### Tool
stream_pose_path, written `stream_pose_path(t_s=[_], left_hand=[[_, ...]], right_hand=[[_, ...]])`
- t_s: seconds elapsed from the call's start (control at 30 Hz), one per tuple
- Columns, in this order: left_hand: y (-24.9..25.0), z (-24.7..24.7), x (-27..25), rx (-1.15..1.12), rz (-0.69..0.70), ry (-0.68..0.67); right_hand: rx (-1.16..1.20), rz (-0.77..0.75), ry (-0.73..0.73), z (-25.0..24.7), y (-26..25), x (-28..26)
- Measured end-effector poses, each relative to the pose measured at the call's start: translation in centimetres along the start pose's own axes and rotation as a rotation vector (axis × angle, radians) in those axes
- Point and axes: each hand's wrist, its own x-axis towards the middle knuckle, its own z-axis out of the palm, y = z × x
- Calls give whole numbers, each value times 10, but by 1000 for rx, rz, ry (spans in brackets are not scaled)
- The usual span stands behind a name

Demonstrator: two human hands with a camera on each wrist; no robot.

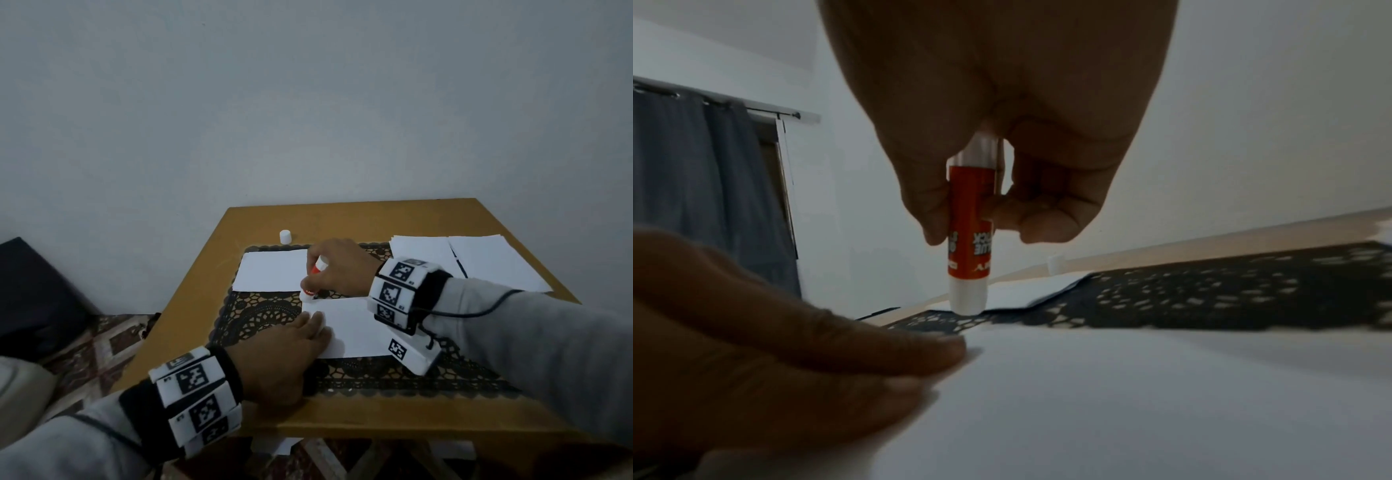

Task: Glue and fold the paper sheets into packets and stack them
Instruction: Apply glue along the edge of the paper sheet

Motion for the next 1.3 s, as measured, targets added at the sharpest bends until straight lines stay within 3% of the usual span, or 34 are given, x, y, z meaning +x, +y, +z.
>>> stream_pose_path(t_s=[0.37,0.77,1.0,1.1,1.3], left_hand=[[2,-5,3,68,-3,8],[1,-23,25,-1,-58,147],[1,-33,52,110,-54,68],[-2,-37,56,102,-49,41],[-6,-34,57,88,-48,38]], right_hand=[[-130,-9,-52,1,5,-4],[-141,198,-28,-39,58,-47],[-303,224,3,-54,63,-57],[-235,186,72,-57,59,-57],[-204,183,41,-35,60,-57]])
